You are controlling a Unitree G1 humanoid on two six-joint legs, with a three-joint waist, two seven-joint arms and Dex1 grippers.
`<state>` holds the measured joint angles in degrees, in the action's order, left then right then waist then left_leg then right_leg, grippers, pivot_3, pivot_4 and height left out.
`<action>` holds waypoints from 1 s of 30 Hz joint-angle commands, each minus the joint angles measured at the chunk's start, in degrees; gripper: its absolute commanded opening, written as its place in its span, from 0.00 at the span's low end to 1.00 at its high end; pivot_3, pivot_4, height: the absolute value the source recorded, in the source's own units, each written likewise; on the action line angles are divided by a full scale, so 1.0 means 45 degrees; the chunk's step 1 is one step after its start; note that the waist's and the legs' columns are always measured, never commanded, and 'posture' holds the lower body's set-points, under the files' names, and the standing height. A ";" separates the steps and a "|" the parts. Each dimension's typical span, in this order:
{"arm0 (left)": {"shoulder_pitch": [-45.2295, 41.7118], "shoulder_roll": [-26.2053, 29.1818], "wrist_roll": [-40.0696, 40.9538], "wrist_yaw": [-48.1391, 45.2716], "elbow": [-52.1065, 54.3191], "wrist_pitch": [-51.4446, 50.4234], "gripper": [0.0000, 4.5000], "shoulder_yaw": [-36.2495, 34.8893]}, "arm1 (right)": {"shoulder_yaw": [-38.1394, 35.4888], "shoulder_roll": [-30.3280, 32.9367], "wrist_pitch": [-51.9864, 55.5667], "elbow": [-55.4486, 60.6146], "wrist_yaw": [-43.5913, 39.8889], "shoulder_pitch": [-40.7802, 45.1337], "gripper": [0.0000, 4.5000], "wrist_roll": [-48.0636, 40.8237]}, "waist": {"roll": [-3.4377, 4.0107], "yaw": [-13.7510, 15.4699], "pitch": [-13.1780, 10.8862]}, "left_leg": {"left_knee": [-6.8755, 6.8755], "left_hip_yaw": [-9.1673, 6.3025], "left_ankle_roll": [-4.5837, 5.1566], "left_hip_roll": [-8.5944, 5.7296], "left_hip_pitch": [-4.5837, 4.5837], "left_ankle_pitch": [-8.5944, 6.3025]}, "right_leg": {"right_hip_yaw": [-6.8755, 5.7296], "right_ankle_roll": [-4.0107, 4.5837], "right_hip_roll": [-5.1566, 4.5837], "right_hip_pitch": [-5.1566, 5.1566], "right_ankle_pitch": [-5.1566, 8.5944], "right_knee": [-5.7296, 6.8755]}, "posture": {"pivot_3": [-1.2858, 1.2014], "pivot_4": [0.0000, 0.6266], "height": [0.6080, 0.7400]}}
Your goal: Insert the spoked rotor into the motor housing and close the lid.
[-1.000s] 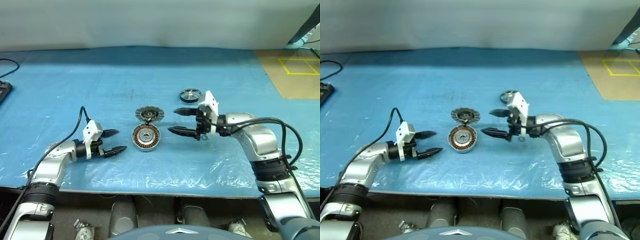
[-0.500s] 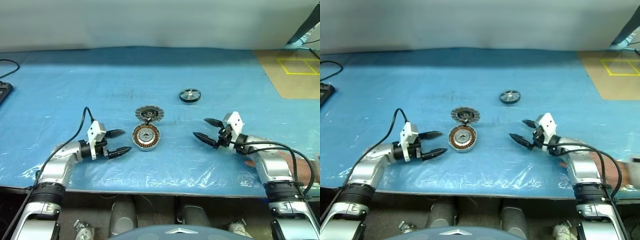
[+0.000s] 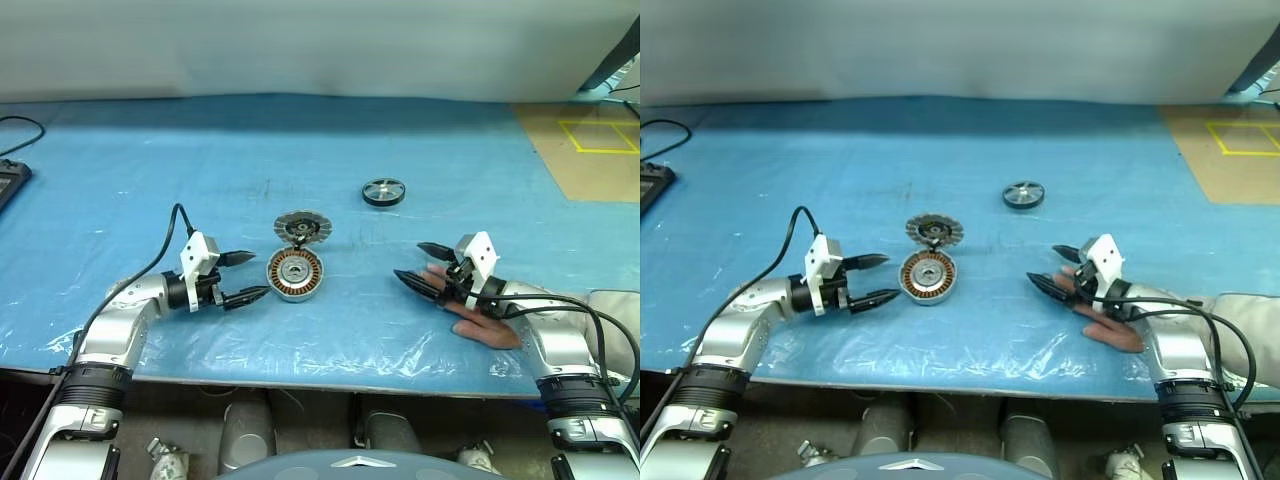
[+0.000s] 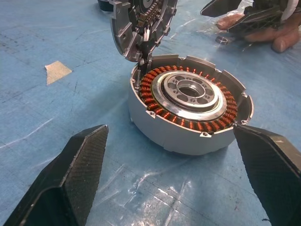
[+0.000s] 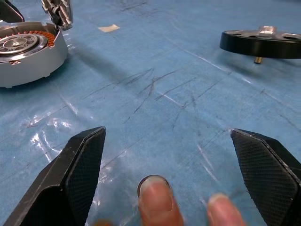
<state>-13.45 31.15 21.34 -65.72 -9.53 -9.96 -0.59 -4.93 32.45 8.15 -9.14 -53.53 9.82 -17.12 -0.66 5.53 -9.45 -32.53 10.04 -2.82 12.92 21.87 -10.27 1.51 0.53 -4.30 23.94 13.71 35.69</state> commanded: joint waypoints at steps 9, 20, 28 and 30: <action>-0.0189 -0.0011 -0.0010 -0.0068 -0.0113 0.0346 1.00 -0.0032 | -0.0226 0.0147 -0.0133 -0.0248 -0.0037 -0.0133 1.00 -0.0081 | 0.0000 -0.0031 0.0000 | -0.0005 0.0000 0.0003 -0.0001 -0.0003 -0.0001 | 0.0005 0.0000 0.0001 0.0000 0.0000 0.0000 | 0.52 0.24 1.00; -0.0215 -0.0027 -0.0132 -0.0369 -0.1155 0.1254 1.00 -0.0057 | -0.0207 0.0043 -0.0439 -0.0523 -0.0064 0.0065 1.00 0.0003 | -0.0006 -0.0383 0.0004 | -0.0001 0.0000 0.0007 0.0003 -0.0022 -0.0004 | 0.0012 0.0000 0.0009 -0.0001 0.0000 0.0006 | 0.52 0.24 1.00; -0.0346 -0.0113 -0.0198 -0.0528 -0.1864 0.1878 1.00 -0.0033 | -0.0147 -0.0042 -0.0421 -0.0159 -0.0105 0.0152 1.00 -0.0112 | -0.0002 -0.0314 0.0005 | 0.0000 0.0000 0.0010 -0.0003 -0.0013 -0.0005 | 0.0010 0.0001 0.0003 -0.0001 0.0000 -0.0001 | 0.52 0.24 1.00; -0.0347 -0.0143 -0.0207 -0.0552 -0.2002 0.2023 1.00 -0.0033 | -0.0116 -0.0024 -0.0424 -0.0014 -0.0149 0.0091 1.00 -0.0109 | -0.0002 -0.0310 0.0005 | 0.0002 0.0001 0.0011 -0.0002 -0.0013 -0.0006 | 0.0008 0.0001 0.0003 -0.0001 0.0000 0.0000 | 0.52 0.24 1.00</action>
<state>-14.99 30.54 21.03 -68.08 -17.87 -1.78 -0.47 -5.33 32.23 6.88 -11.34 -53.78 10.34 -16.90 -0.67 4.13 -9.43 -32.52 10.05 -2.77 12.92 21.80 -10.29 1.55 0.54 -4.28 23.94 13.71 35.69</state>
